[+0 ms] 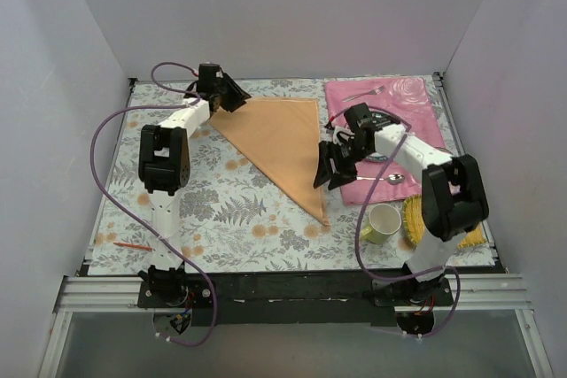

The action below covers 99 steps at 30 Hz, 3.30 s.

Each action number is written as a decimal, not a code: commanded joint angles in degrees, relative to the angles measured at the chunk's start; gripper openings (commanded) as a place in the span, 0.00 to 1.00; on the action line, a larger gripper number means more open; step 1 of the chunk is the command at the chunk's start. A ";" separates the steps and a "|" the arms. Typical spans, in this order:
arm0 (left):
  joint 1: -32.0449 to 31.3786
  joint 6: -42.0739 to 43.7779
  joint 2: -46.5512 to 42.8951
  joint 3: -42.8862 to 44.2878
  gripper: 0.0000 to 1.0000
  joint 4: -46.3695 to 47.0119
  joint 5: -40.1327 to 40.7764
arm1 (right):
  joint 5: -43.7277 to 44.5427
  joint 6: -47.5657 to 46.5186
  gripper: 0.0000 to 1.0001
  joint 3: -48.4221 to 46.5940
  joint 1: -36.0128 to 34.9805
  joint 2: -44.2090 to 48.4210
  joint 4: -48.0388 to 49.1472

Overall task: Fold the napkin, place the utensils inside, and roll it up
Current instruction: Fold the napkin

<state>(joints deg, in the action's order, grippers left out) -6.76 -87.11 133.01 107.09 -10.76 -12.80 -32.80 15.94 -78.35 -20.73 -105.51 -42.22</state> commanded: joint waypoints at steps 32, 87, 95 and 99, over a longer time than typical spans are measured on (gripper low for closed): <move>-2.20 -1.22 -4.34 1.72 0.29 -13.40 -0.39 | -1.83 -1.62 0.44 20.69 -5.46 5.15 13.39; 6.59 0.27 7.44 7.70 0.29 -13.05 2.16 | -0.51 -4.95 0.27 7.77 -6.87 3.13 2.84; 6.59 0.19 8.05 8.05 0.29 -12.97 2.60 | 2.20 -4.78 0.23 14.71 -6.69 1.36 6.61; 6.59 0.19 8.49 8.57 0.29 -12.97 2.60 | 4.14 -4.35 0.22 18.05 -6.60 1.54 8.46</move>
<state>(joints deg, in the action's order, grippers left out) 0.03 -87.66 141.16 115.44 -22.65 -11.40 -30.74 11.20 -62.98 -27.70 -103.92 -36.58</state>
